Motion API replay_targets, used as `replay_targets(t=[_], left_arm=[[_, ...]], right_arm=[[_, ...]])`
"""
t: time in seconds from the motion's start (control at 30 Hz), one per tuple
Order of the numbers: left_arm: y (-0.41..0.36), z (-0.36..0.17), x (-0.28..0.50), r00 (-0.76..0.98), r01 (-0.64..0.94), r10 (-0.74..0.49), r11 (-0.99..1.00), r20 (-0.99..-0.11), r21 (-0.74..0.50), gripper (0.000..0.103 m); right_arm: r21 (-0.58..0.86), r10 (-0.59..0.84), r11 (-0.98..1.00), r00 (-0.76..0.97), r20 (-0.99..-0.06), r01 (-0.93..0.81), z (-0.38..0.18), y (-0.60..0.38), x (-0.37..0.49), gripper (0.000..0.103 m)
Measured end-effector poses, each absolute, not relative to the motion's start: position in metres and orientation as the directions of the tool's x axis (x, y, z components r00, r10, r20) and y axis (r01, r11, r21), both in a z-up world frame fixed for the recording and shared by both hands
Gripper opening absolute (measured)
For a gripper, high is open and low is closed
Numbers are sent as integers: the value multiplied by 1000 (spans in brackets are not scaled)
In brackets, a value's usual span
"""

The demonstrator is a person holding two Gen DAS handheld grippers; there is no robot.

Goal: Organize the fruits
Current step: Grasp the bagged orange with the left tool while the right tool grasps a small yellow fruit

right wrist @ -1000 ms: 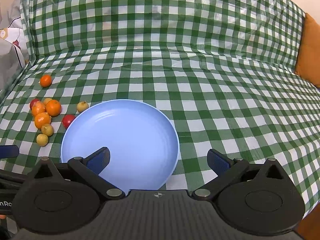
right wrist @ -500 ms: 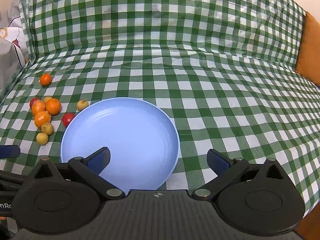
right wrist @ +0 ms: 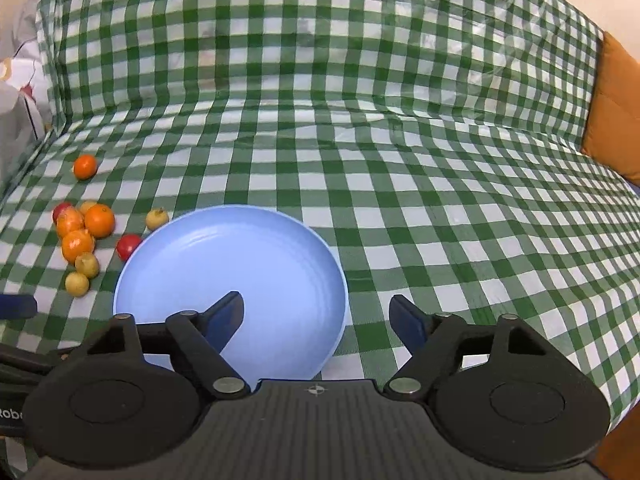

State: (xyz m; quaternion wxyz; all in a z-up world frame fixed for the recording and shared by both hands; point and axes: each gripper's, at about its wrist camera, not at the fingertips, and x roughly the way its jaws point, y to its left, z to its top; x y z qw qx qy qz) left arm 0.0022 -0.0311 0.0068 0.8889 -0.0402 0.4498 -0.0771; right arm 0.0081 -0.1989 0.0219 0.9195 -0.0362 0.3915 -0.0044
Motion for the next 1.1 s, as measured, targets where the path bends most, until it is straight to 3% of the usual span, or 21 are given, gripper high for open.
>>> replay_targets(t=[0.13, 0.2, 0.27, 0.4, 0.43, 0.47, 0.5, 0.53, 0.57, 0.9, 1.0, 1.03, 1.1], left_arm=[[-16, 23, 6, 575, 97, -221, 974, -788, -203, 103], [2, 33, 9, 577, 98, -251, 966, -777, -239, 103], [28, 42, 12, 604, 93, -289, 951, -743, -294, 103], [70, 55, 28, 653, 77, -247, 962, -716, -261, 97], [79, 53, 30, 665, 66, -221, 969, -713, -240, 85], [88, 49, 33, 674, 49, -194, 975, -713, -218, 60], [96, 41, 33, 676, 23, -157, 981, -720, -192, 46], [104, 31, 36, 647, -26, -105, 987, -755, -160, 21], [112, 26, 40, 614, -80, -75, 984, -786, -157, 7], [132, 15, 58, 592, -120, -164, 950, -789, -288, 10], [127, 4, 64, 570, -117, -225, 930, -790, -349, 24], [126, 1, 66, 560, -115, -246, 922, -791, -369, 33], [122, -3, 70, 547, -119, -268, 913, -793, -390, 39]], right_arm=[[-31, -18, 1000, 712, -702, -4, 26, -198, 7, 64], [-7, 0, 1000, 724, -689, -6, 29, -197, 7, 49], [24, 27, 1000, 738, -675, -15, 33, -193, 6, 41], [72, 105, 994, 762, -639, -76, 39, -172, 5, 37], [72, 105, 994, 762, -639, -76, 39, -172, 5, 37], [78, 121, 993, 764, -634, -92, 40, -167, 5, 38], [85, 142, 990, 764, -630, -114, 39, -161, 5, 38], [91, 163, 986, 762, -627, -136, 39, -154, 5, 38], [95, 180, 983, 759, -626, -155, 38, -148, 6, 38], [135, 357, 925, 687, -633, -355, 10, -82, 12, 38], [135, 390, 906, 665, -637, -402, 1, -61, 16, 40], [128, 392, 902, 658, -643, -413, -3, -55, 17, 40], [115, 389, 898, 645, -657, -425, -9, -46, 20, 40]])
